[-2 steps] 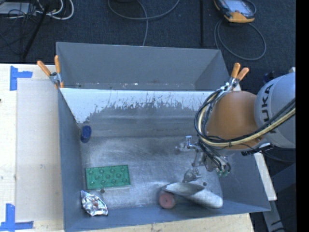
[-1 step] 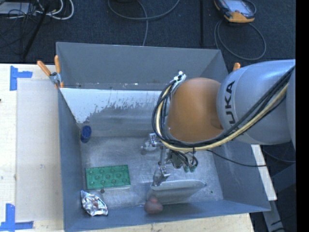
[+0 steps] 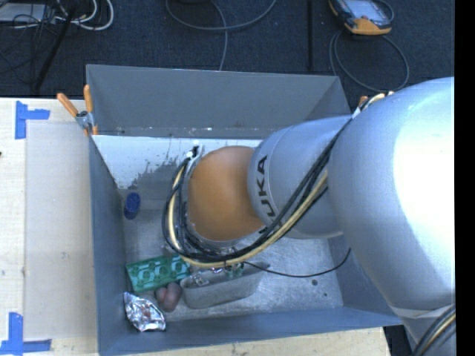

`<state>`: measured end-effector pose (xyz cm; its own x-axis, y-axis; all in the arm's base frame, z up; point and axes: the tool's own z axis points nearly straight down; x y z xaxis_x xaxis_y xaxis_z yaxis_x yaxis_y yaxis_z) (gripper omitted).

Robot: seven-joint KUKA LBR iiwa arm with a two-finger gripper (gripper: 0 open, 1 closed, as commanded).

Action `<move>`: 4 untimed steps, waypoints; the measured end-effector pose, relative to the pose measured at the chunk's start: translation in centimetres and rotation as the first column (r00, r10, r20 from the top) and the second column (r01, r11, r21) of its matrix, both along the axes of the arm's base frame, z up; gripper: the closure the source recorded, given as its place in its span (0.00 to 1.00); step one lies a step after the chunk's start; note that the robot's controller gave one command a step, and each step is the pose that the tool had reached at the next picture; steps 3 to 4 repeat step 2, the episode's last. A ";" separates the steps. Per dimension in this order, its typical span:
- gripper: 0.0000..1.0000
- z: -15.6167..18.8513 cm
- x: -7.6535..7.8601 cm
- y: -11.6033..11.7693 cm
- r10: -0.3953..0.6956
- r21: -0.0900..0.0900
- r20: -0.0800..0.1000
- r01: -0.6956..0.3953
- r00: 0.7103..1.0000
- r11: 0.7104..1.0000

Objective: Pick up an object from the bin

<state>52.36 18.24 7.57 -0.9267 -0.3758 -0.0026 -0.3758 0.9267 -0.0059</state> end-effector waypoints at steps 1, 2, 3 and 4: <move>1.00 0.2 0.0 0.0 -0.007 0.004 0.001 0.007 1.000 1.000; 1.00 14.0 0.0 -0.7 -0.032 0.006 0.000 0.032 0.999 0.999; 1.00 14.0 0.0 -0.7 -0.032 0.006 0.000 0.032 0.999 0.999; 1.00 14.0 0.0 -0.7 -0.032 0.006 0.000 0.032 0.999 0.999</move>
Offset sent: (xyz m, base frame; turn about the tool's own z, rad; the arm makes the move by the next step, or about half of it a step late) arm 0.0000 0.0000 0.0000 0.0000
